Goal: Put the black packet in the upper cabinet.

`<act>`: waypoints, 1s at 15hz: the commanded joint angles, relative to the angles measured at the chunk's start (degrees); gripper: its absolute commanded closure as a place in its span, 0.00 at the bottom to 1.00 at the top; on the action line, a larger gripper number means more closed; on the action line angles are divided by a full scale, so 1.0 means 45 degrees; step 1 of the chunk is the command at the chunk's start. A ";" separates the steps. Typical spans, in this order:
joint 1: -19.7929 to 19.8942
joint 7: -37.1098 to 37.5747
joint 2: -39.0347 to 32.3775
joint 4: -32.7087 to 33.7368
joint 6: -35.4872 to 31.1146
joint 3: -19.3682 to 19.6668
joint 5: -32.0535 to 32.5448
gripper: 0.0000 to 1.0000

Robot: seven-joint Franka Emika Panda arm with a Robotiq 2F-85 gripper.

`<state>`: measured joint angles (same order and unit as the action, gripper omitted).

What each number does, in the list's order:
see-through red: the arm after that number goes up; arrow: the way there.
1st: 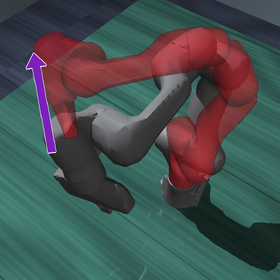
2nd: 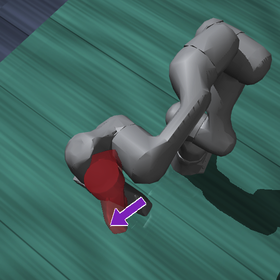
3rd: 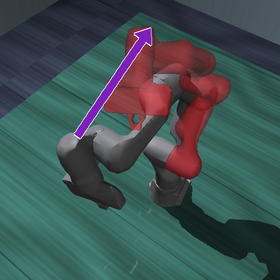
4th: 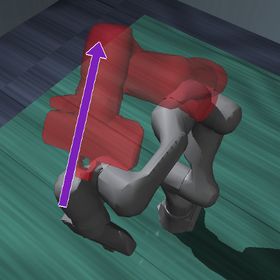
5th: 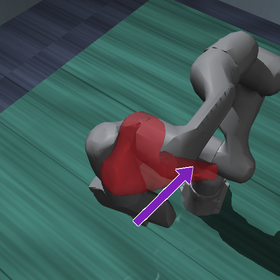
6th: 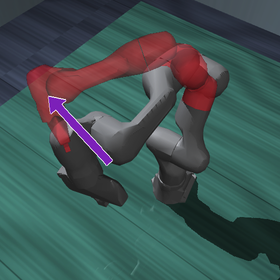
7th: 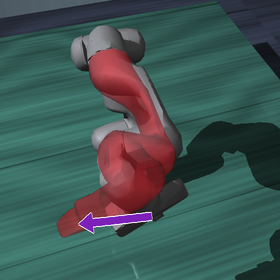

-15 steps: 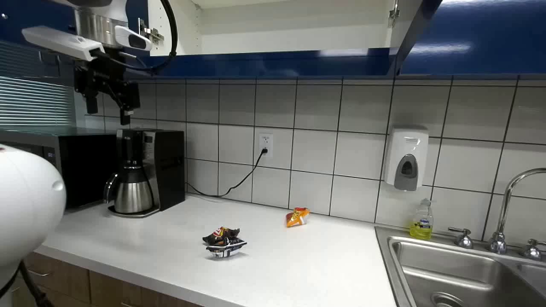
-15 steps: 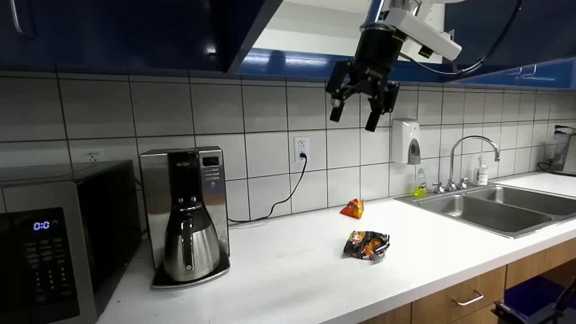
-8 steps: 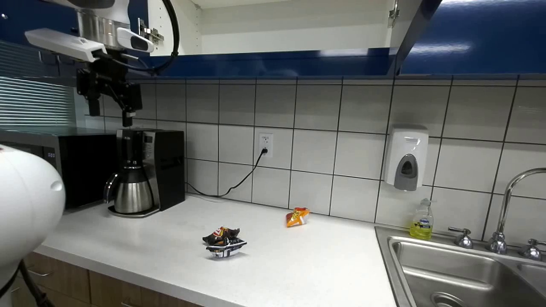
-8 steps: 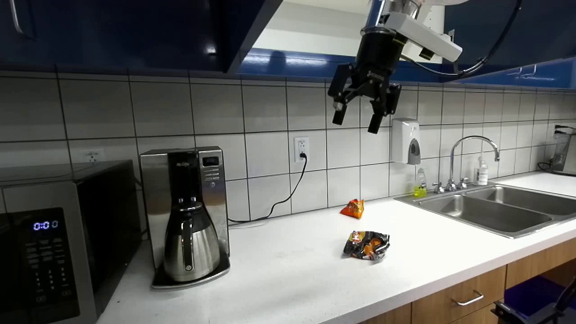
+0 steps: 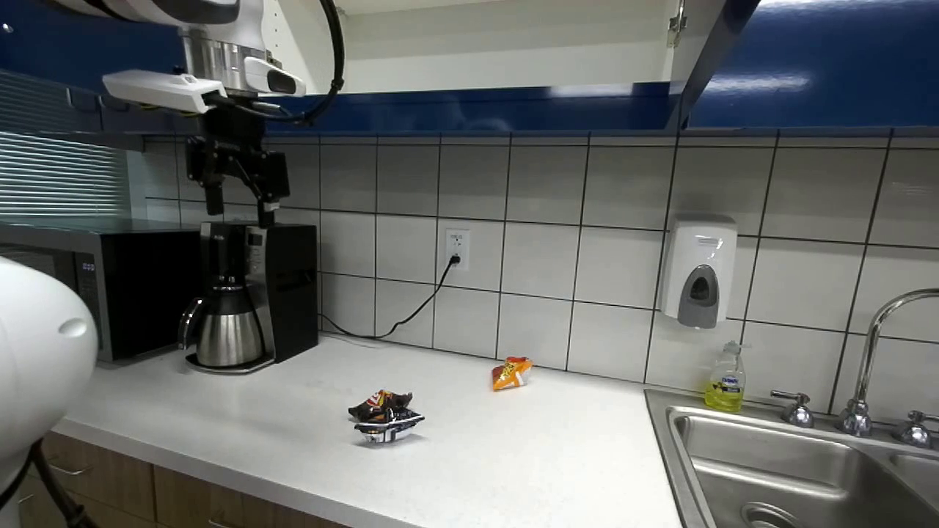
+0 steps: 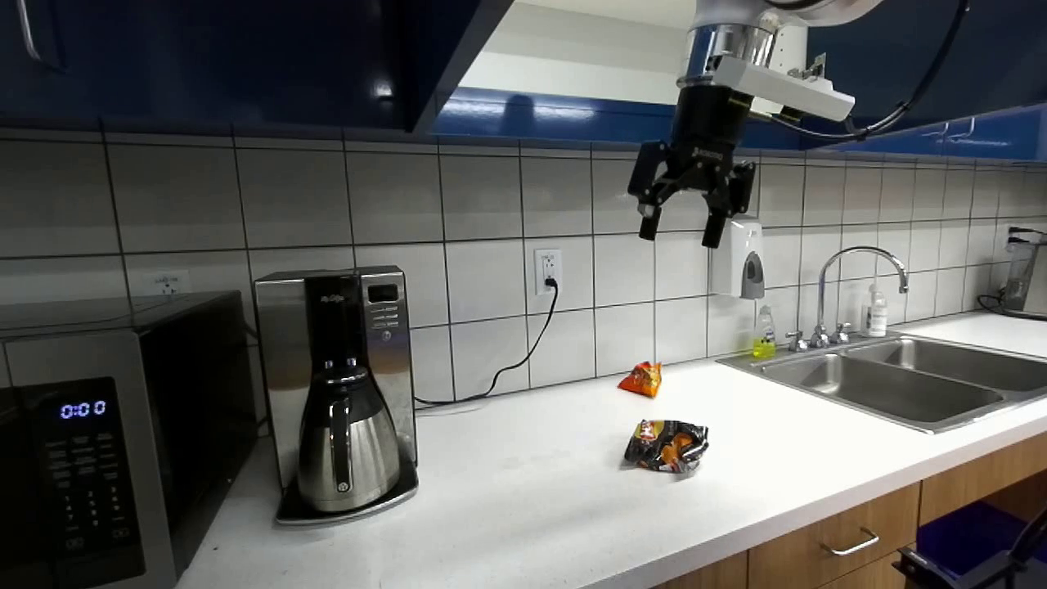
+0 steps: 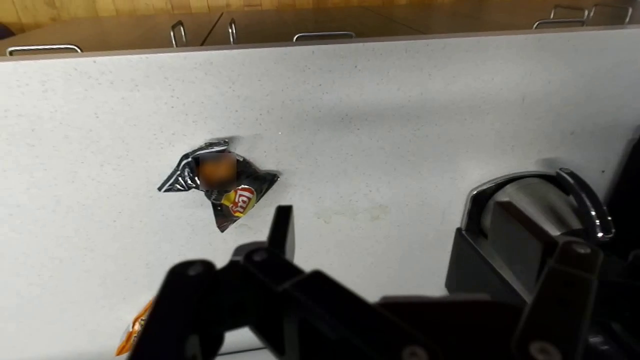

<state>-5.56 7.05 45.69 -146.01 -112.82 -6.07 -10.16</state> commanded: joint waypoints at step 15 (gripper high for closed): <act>0.0989 -0.2261 -0.5389 -0.0720 -0.4314 0.2057 0.0438 0.00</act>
<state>-2.05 0.00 25.60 -150.30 -129.43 2.28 -8.96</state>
